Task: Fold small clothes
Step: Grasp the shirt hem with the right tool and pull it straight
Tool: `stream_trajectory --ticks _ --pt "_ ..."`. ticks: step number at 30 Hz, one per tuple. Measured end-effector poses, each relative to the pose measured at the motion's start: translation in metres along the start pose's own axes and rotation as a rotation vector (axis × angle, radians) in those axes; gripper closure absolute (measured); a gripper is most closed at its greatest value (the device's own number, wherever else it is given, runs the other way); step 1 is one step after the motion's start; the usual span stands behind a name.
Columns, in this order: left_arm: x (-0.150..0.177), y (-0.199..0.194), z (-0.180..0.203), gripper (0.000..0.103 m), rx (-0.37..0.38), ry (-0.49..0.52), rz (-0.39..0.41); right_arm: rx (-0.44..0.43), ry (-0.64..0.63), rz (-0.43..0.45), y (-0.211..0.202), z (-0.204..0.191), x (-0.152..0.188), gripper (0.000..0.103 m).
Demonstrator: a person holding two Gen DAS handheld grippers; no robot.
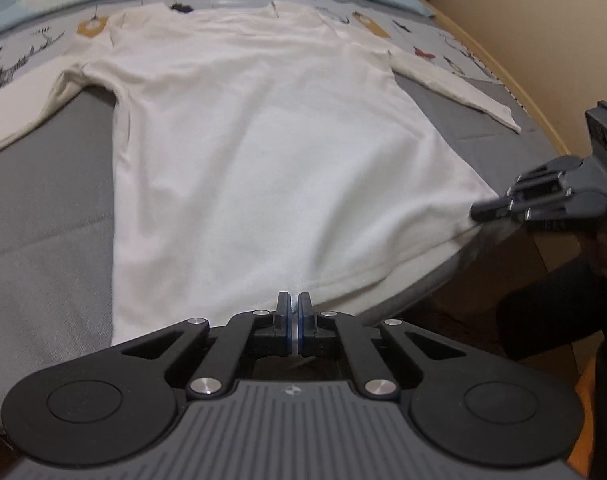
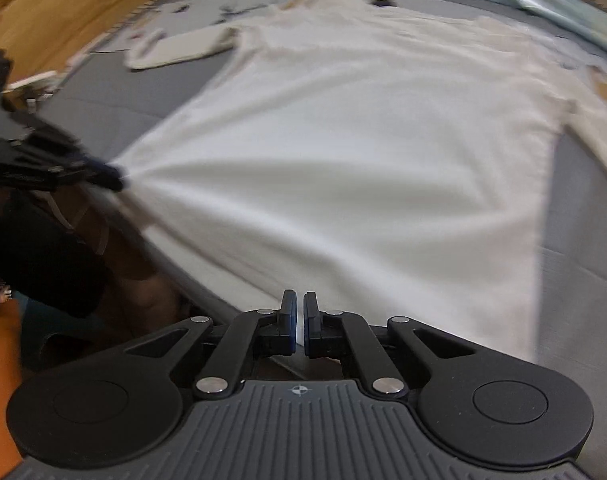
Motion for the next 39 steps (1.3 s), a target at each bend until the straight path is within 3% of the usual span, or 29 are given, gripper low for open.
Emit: stream_trajectory --ticks 4,7,9,11,13,15,17,18,22,23,24,25,27,28,29,31,32,35,39 --pt "-0.012 -0.007 -0.021 0.097 -0.018 -0.094 0.051 0.096 0.152 0.072 -0.019 0.034 -0.005 0.099" --pt "-0.014 -0.003 -0.046 0.096 -0.074 -0.207 0.044 0.103 0.236 0.134 -0.023 0.045 -0.009 0.094" --pt "-0.003 0.009 -0.067 0.095 -0.176 -0.264 -0.019 0.126 0.234 0.112 -0.011 0.046 -0.005 0.079" --pt "0.019 0.022 -0.085 0.096 -0.271 -0.298 -0.14 0.209 0.209 0.018 0.006 0.054 0.008 0.074" --pt "0.017 0.017 -0.088 0.095 -0.258 -0.322 -0.116 0.289 0.194 -0.118 0.022 0.067 0.03 0.073" --pt "0.007 0.005 -0.087 0.093 -0.24 -0.323 -0.046 0.281 0.233 -0.094 0.016 0.071 0.026 0.073" --pt "0.0 -0.003 -0.093 0.076 -0.248 -0.354 0.001 0.291 0.255 -0.04 0.005 0.076 0.019 0.072" --pt "0.001 -0.002 -0.099 0.067 -0.27 -0.37 0.0 0.309 0.26 -0.014 -0.001 0.08 0.017 0.07" --pt "0.016 0.01 -0.113 0.067 -0.375 -0.379 -0.095 0.449 0.314 -0.026 -0.008 0.108 0.027 0.064" --pt "0.017 0.012 -0.112 0.068 -0.38 -0.366 -0.099 0.48 0.332 -0.046 -0.008 0.115 0.031 0.064" --pt "0.015 0.013 -0.111 0.074 -0.382 -0.347 -0.097 0.5 0.354 -0.065 -0.008 0.121 0.035 0.063" --pt "0.013 0.013 -0.108 0.097 -0.369 -0.33 -0.092 0.503 0.382 -0.08 -0.008 0.126 0.04 0.063" --pt "0.01 0.012 -0.102 0.098 -0.342 -0.313 -0.078 0.463 0.41 -0.087 -0.006 0.127 0.045 0.068" --pt "0.008 0.01 -0.1 0.098 -0.346 -0.302 -0.065 0.433 0.407 -0.083 -0.005 0.124 0.045 0.078" --pt "0.006 0.006 -0.099 0.098 -0.349 -0.299 -0.05 0.405 0.399 -0.075 -0.005 0.122 0.044 0.094" --pt "0.009 0.003 -0.099 0.098 -0.346 -0.311 -0.048 0.398 0.388 -0.037 -0.012 0.121 0.039 0.095" --pt "0.016 0.005 -0.101 0.098 -0.356 -0.312 -0.087 0.419 0.4 -0.032 -0.015 0.122 0.037 0.096" --pt "0.022 0.014 -0.1 0.097 -0.36 -0.301 -0.136 0.479 0.458 -0.069 -0.018 0.139 0.047 0.096" --pt "-0.004 -0.009 -0.093 0.096 -0.355 -0.271 0.019 0.506 0.39 -0.097 -0.013 0.133 0.045 0.094"
Point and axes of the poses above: each gripper's, at about its wrist camera, not at the fingertips, and y roughly the way its jaws point, z to its right, x to its underside, the point moved 8 cm from there along y, roughly the way its jaws point, and after that the axes turned 3 degrees about z, right-handed, at the moved point
